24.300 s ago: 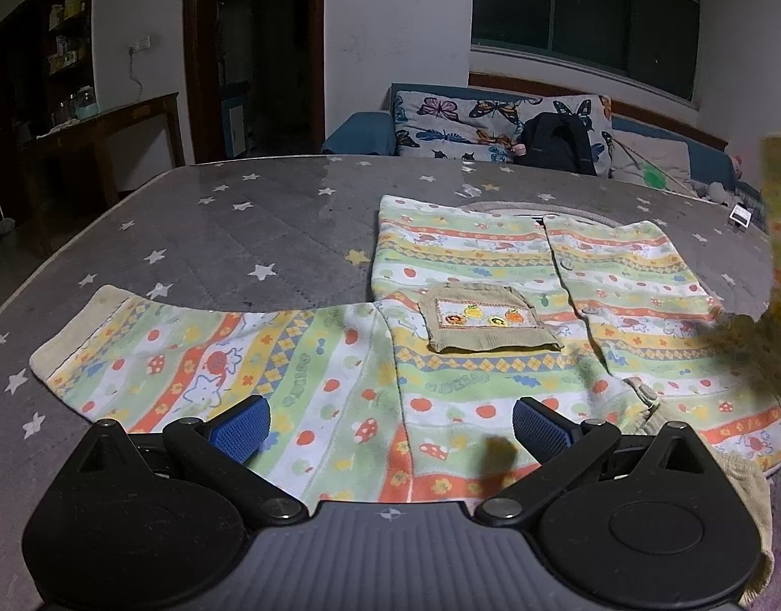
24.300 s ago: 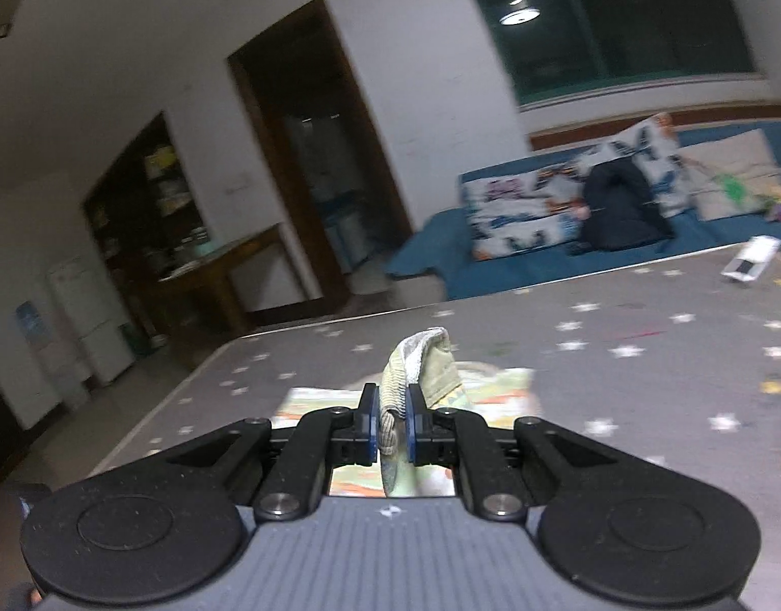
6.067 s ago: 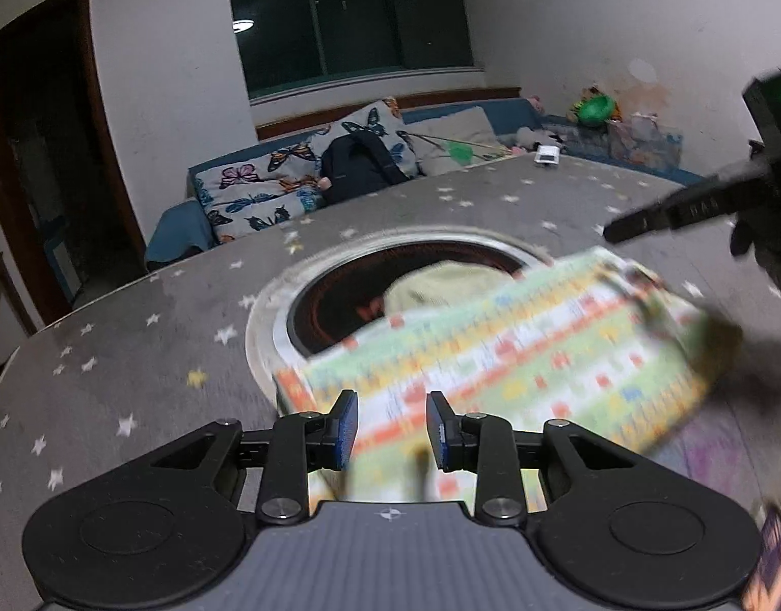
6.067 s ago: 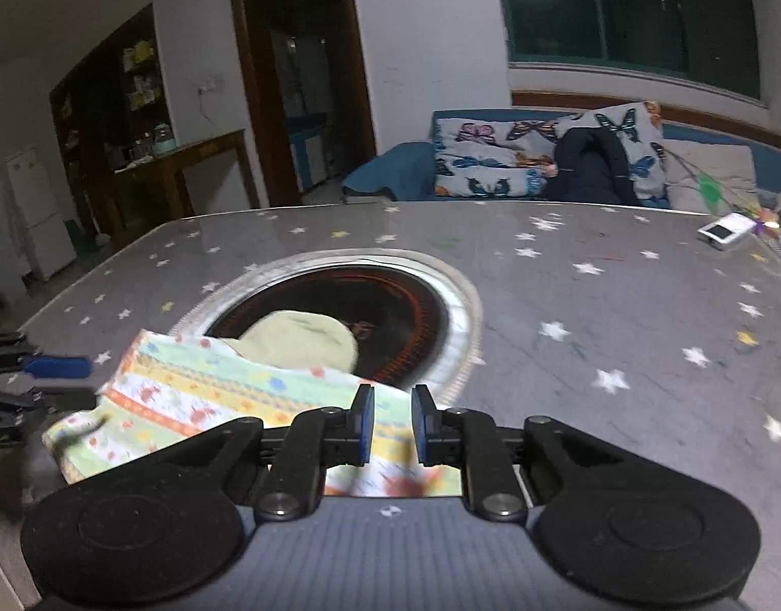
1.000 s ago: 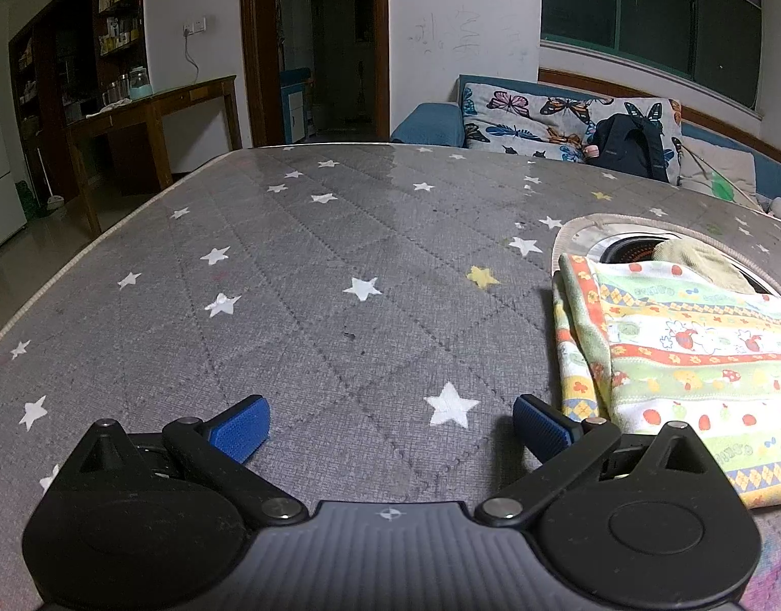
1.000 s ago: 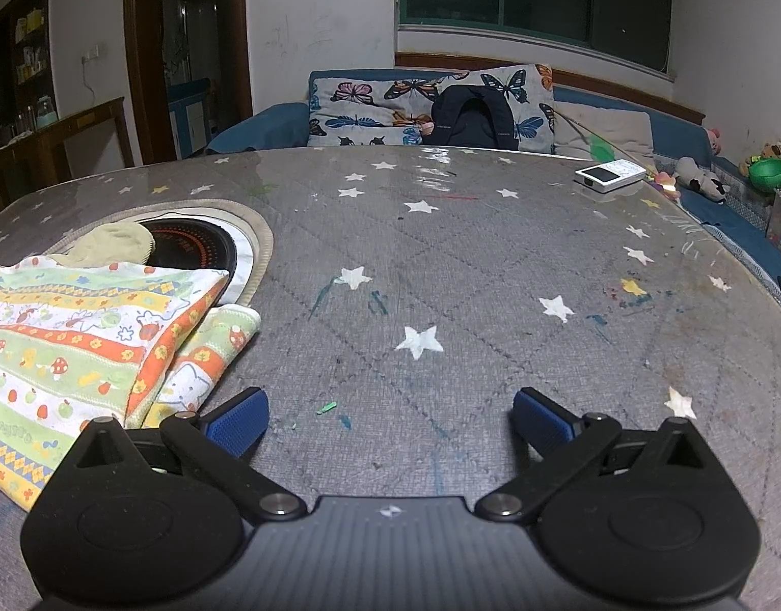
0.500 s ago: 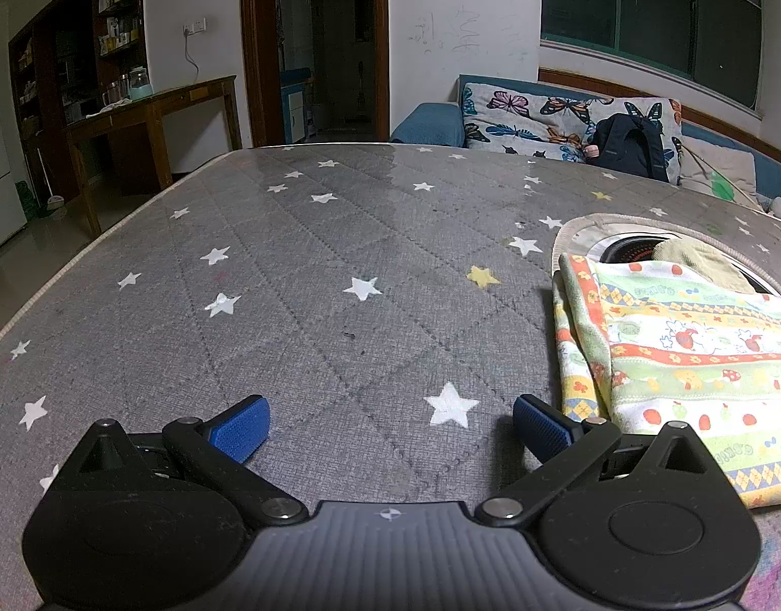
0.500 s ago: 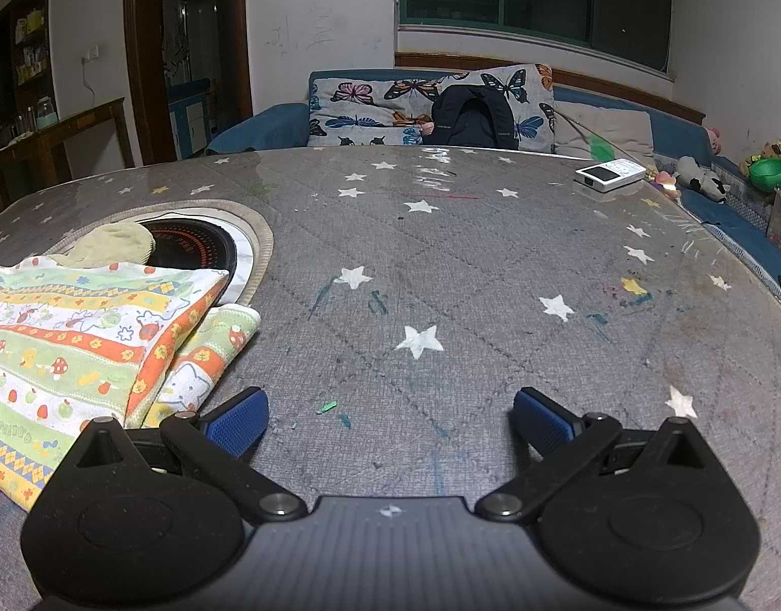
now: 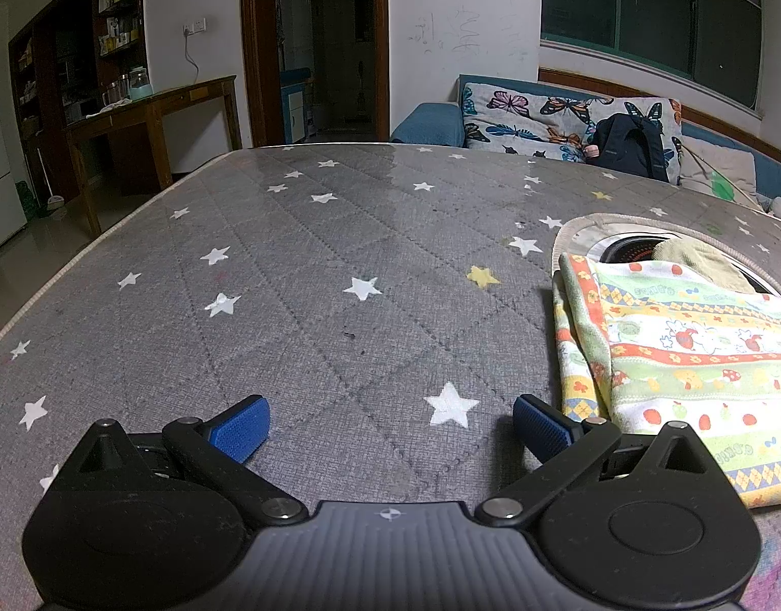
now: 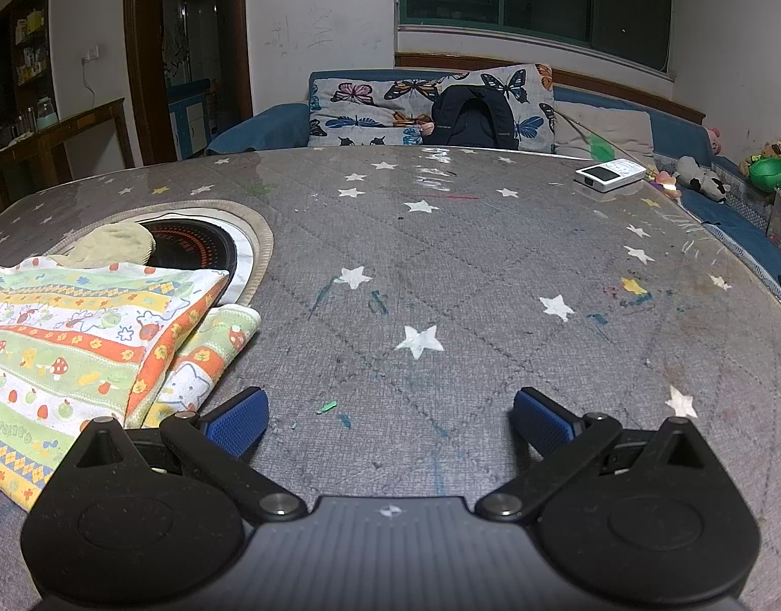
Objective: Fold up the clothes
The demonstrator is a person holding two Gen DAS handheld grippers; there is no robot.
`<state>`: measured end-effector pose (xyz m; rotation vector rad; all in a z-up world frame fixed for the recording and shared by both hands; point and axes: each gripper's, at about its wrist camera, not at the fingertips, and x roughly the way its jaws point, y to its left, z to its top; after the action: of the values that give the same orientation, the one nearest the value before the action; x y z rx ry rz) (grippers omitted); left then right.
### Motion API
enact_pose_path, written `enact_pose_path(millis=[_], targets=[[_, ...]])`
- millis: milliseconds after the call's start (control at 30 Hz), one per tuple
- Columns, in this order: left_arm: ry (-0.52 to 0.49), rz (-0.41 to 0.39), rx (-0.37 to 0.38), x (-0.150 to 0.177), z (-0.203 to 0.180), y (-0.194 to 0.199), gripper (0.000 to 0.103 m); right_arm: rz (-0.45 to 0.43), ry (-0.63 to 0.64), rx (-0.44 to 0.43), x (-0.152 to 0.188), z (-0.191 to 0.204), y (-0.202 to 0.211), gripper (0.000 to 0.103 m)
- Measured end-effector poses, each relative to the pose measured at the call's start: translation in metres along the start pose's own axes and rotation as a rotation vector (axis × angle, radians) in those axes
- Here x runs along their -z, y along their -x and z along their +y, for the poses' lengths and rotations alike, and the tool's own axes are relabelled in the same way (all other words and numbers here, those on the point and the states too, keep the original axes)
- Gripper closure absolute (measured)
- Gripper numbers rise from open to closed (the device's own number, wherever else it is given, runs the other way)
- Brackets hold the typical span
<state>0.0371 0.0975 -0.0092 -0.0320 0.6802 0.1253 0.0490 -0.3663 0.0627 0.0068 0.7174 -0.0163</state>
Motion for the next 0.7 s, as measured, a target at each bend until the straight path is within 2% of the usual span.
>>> enact_pose_path(millis=[700], targets=[[0.0, 0.0, 0.0, -0.0003, -0.0017, -0.0004, 0.0, 0.0, 0.0, -0.001, 0.0001, -0.0001, 0.0002, 0.0]])
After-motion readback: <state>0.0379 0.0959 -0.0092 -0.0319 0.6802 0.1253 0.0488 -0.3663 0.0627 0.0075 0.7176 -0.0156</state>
